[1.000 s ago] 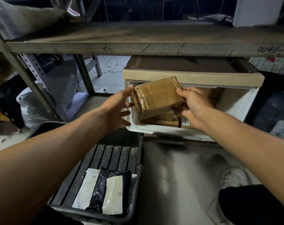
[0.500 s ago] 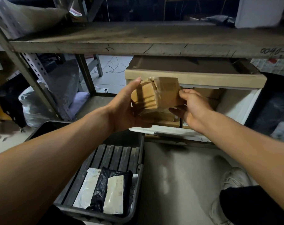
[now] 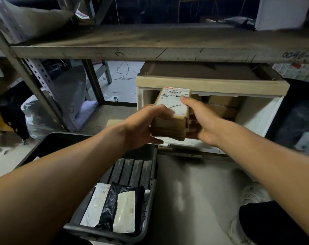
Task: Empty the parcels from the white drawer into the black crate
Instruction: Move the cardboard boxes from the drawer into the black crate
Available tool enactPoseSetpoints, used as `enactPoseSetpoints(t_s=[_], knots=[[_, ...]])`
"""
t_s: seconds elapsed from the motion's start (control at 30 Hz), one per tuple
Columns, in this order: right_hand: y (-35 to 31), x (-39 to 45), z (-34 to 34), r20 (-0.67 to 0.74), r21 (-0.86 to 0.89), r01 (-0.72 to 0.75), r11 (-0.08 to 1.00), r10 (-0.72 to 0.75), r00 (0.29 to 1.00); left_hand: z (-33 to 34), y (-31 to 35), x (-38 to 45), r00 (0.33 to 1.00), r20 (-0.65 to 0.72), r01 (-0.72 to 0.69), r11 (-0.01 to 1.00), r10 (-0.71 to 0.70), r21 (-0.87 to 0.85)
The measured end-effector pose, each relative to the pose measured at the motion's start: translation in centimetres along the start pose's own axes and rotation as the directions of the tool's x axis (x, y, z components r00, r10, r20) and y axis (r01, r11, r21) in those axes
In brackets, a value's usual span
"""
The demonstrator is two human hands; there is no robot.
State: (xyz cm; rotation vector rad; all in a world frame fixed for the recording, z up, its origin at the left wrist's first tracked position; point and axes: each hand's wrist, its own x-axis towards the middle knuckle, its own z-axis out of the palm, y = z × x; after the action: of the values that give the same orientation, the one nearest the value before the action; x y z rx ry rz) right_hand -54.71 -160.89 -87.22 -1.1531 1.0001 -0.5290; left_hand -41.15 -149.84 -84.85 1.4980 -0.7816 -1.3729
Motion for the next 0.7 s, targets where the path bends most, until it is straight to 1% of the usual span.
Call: enactPoseSetpoints(t_s=[0.1,0.17,0.27,0.47,0.53,0.6,0.7], knots=[[-0.1,0.0,-0.2,0.042,0.015,0.002,1.0,-0.003,0.999,-0.5,0.1,-0.1,0.999,-0.038,0.008,1.0,-0.008,0.001],[-0.1,-0.2,-0.2,0.064,0.038,0.011,0.999,-0.014,0.998,-0.7,0.3,-0.1,0.997,-0.079,0.006,0.999,-0.009,-0.033],[0.4,-0.4,0.1,0.065,0.051,0.038,0.998,-0.042,0.997,-1.1,0.2,-0.2,0.993,-0.122,-0.012,0.998,0.005,-0.058],[1.8,-0.6,1.7,0.039,0.054,0.049,0.997,-0.051,0.998,-2.1,-1.7,-0.5,0.988,-0.146,0.036,0.995,-0.05,-0.091],[2.6,-0.6,2.2,0.057,0.005,0.014,1.0,-0.014,0.998,-2.7,-2.3,-0.8,0.985,-0.161,0.043,0.996,-0.055,-0.078],[3.1,-0.8,3.0,0.109,-0.055,-0.019,0.998,0.025,0.994,-3.7,-3.0,-1.3,0.982,-0.174,0.062,0.997,-0.07,-0.05],[4.1,-1.1,4.1,0.168,-0.13,-0.058,0.99,0.079,0.983,-5.2,-3.8,-1.9,0.983,-0.155,0.096,0.995,-0.096,-0.003]])
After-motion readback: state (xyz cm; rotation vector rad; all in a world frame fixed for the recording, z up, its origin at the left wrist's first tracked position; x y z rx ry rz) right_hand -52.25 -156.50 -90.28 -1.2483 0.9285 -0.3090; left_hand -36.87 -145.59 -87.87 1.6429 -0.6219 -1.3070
